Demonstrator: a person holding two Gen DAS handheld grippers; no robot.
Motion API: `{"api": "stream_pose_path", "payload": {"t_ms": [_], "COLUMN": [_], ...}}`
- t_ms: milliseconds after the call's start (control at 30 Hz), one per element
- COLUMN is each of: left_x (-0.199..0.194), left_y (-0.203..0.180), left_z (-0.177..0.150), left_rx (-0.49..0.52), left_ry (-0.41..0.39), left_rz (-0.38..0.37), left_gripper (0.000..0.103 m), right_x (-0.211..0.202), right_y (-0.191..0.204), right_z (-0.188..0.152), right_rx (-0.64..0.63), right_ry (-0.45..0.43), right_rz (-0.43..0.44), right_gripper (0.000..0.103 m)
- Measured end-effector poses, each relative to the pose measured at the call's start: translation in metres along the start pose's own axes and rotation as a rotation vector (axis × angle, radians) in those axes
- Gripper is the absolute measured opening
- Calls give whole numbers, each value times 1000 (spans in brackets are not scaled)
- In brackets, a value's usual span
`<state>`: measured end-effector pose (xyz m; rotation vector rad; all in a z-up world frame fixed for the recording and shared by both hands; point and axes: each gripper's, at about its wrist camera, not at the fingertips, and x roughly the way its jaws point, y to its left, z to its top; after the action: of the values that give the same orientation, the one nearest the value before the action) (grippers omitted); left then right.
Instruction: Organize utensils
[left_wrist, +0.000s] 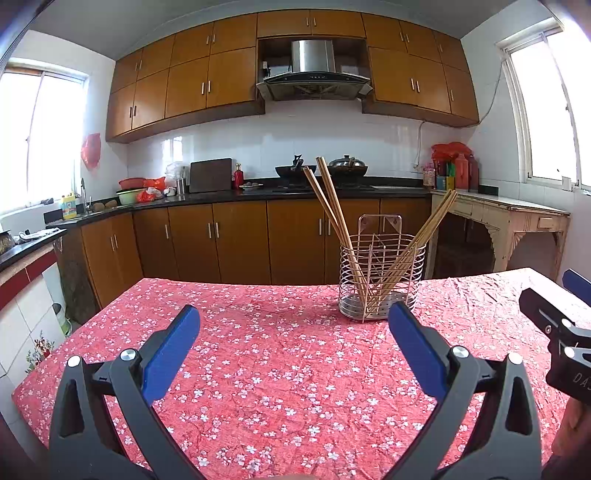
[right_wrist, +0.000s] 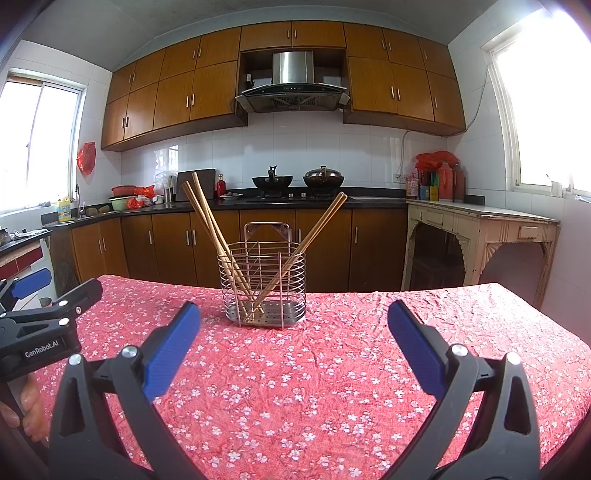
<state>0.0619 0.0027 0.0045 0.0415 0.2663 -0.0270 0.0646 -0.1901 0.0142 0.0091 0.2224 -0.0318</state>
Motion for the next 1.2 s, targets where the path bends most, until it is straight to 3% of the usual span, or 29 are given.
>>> {"api": "stream_pose_path", "payload": {"t_ms": [1200], "left_x": [-2], "left_y": [-3], "left_z": [5], "left_rx": [-11], "left_ry": [-7], "left_rz": [11], "left_gripper": [101], "right_x": [0], "right_y": [-1], "right_z": [-5], "right_rx": [8], "right_ry": [-3], "right_rz": [2], "right_gripper": [99]}}
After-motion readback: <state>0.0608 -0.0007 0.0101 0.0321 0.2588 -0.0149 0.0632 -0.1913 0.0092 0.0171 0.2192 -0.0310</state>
